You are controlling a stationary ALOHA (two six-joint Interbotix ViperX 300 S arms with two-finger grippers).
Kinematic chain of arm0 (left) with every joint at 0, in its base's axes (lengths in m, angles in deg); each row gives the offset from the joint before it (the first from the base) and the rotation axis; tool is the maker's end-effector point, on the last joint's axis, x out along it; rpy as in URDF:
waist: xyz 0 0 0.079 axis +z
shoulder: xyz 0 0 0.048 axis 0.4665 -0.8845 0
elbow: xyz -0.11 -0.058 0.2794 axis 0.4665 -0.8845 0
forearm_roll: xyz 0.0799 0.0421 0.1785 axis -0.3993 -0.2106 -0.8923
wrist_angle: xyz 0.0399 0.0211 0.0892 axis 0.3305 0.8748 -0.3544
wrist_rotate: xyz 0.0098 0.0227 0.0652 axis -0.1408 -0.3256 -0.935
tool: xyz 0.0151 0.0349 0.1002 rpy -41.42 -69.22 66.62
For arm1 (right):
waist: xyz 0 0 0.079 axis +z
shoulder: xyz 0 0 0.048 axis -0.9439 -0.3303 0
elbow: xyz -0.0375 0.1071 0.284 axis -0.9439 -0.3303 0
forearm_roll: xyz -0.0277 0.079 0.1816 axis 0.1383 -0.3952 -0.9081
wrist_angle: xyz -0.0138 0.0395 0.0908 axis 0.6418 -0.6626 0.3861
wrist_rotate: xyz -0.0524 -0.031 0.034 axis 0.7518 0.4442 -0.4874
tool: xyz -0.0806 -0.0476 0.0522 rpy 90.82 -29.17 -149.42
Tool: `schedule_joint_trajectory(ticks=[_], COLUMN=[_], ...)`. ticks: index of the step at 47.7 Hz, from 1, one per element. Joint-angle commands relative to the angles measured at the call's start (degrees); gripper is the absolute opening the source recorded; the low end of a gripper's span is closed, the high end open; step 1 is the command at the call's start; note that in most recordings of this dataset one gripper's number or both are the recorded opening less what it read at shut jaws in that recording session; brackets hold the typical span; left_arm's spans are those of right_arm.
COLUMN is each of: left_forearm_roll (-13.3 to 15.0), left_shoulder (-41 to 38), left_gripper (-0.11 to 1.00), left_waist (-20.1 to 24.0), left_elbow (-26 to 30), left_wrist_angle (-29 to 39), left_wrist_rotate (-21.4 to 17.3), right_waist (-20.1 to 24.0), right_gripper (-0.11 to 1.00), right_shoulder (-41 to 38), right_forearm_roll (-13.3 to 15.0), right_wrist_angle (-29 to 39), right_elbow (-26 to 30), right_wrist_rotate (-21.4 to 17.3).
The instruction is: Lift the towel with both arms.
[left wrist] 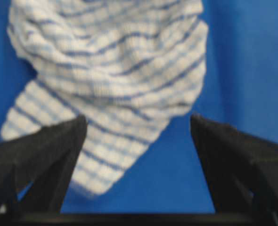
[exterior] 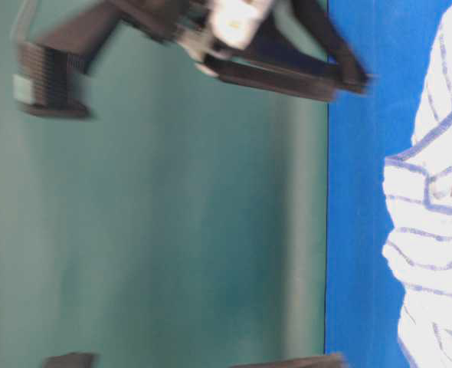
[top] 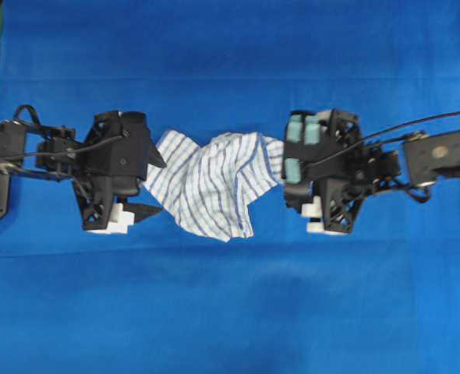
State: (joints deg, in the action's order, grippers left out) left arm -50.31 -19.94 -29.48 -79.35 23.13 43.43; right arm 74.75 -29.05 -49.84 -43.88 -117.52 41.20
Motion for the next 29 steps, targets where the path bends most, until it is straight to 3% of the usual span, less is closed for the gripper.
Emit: schedule_joint_trajectory(ticks=[1, 17, 29], left_forearm_roll=[0.0, 0.0, 0.0], left_shoulder=[-2.55, -12.57, -15.21], left_gripper=[0.93, 0.94, 0.93], left_waist=[-0.18, -0.18, -0.18], left_elbow=[-0.35, -1.23, -0.79], left_wrist_angle=[-3.52, -7.82, -9.05], left_wrist_rotate=[-0.18, -0.18, -0.18], right_waist=[-0.26, -2.99, -3.25], right_gripper=[0.67, 0.67, 0.67], right_shoulder=[-1.85, -8.09, -9.93], right_forearm_roll=[0.09, 0.09, 0.09], right_wrist_angle=[-1.93, -14.15, -15.38], right_elbow=[0.09, -4.48, -4.83], right_wrist_rotate=[-0.09, -0.09, -0.09])
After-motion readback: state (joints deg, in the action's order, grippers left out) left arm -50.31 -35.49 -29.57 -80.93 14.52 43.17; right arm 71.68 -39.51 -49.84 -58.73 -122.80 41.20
